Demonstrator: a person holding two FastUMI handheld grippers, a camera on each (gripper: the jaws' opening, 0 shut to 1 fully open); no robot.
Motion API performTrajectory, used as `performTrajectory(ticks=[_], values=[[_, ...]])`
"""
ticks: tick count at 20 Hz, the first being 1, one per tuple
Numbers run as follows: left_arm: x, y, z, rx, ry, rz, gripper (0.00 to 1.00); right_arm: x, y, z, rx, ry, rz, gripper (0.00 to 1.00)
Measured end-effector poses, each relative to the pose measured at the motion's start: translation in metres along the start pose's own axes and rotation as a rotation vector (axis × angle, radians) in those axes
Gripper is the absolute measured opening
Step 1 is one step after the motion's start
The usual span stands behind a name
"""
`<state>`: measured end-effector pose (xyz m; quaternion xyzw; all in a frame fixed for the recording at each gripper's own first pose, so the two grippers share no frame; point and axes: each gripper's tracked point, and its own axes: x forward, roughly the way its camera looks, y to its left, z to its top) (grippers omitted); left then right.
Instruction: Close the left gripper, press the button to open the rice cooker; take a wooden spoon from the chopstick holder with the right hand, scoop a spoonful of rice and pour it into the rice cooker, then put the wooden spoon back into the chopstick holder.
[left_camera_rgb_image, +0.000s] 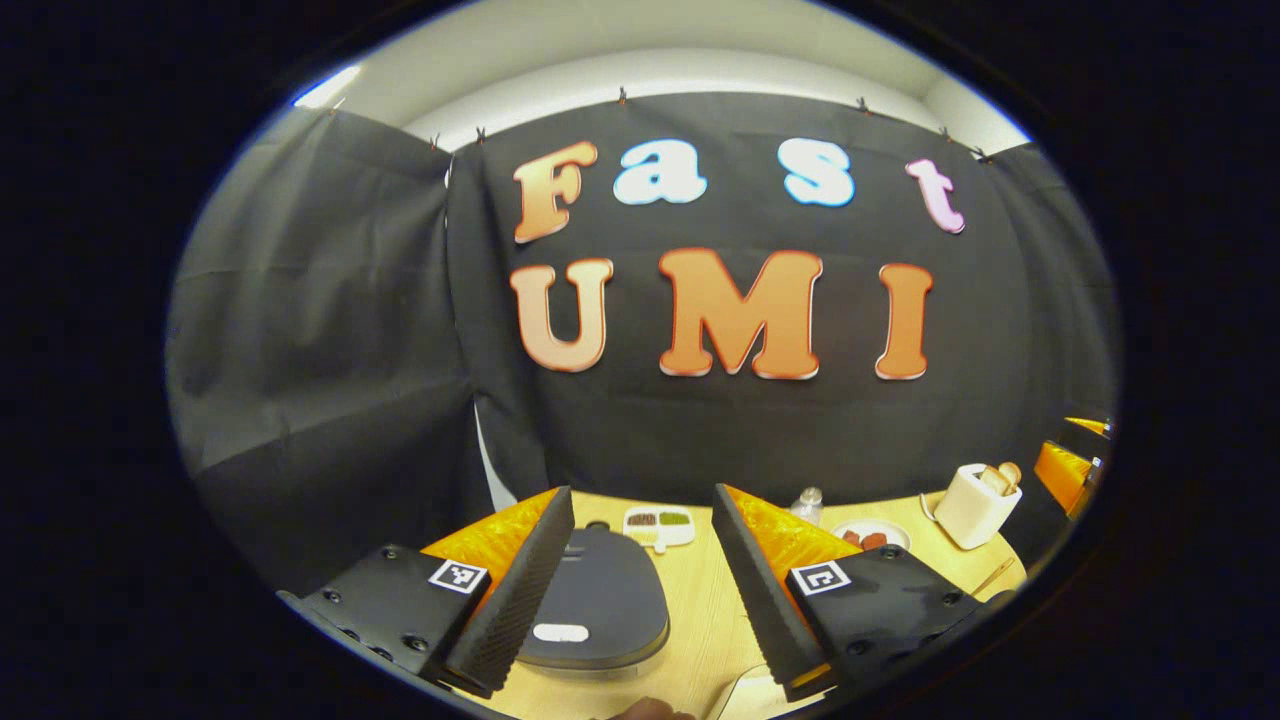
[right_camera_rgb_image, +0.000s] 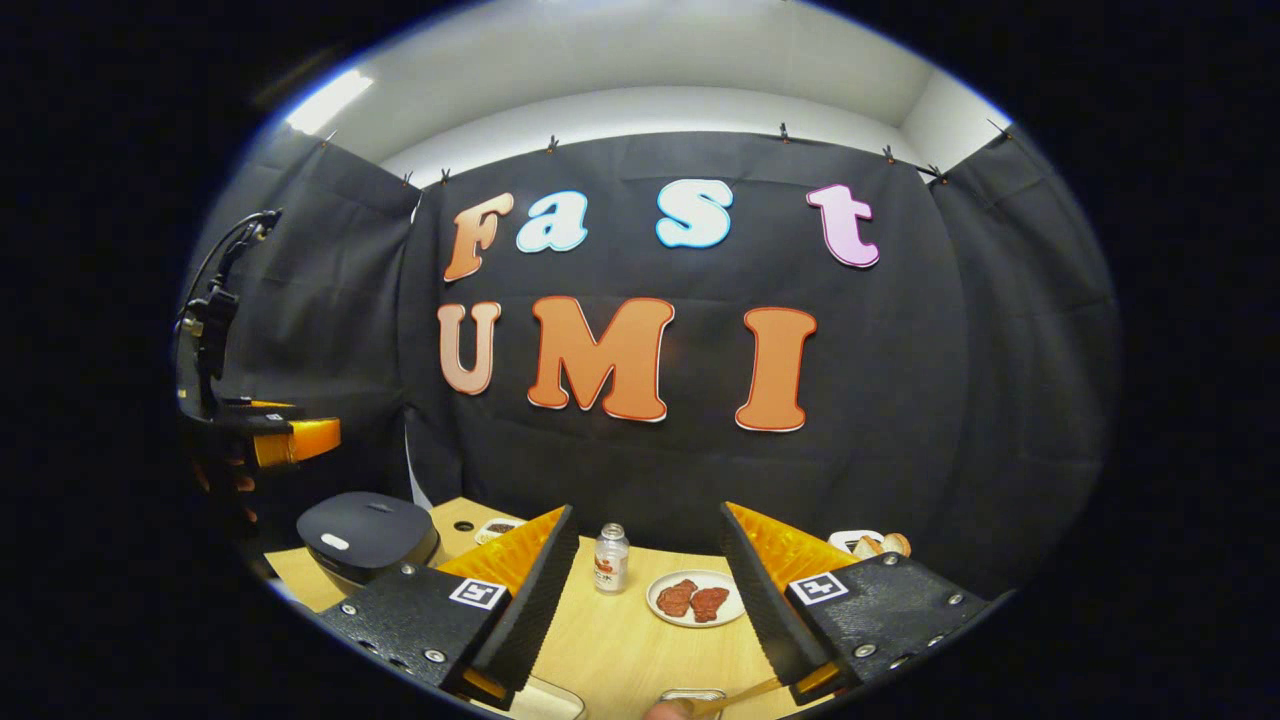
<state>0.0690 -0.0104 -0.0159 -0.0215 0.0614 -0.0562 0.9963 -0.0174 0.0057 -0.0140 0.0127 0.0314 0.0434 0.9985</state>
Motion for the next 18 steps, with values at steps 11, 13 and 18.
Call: performTrajectory(ticks=[11, 13, 18], values=[[-0.023, -0.048, 0.003, 0.011, -0.133, -0.067, 0.94, -0.009, 0.003, 0.005, 0.016, -0.067, -0.025, 0.88], [-0.02, -0.054, 0.001, 0.03, -0.133, -0.088, 0.96, -0.008, 0.001, 0.004, 0.01, -0.058, -0.034, 0.88], [-0.018, -0.075, -0.01, 0.018, -0.096, -0.166, 0.94, -0.007, -0.004, -0.005, -0.002, -0.039, -0.044, 0.88]])
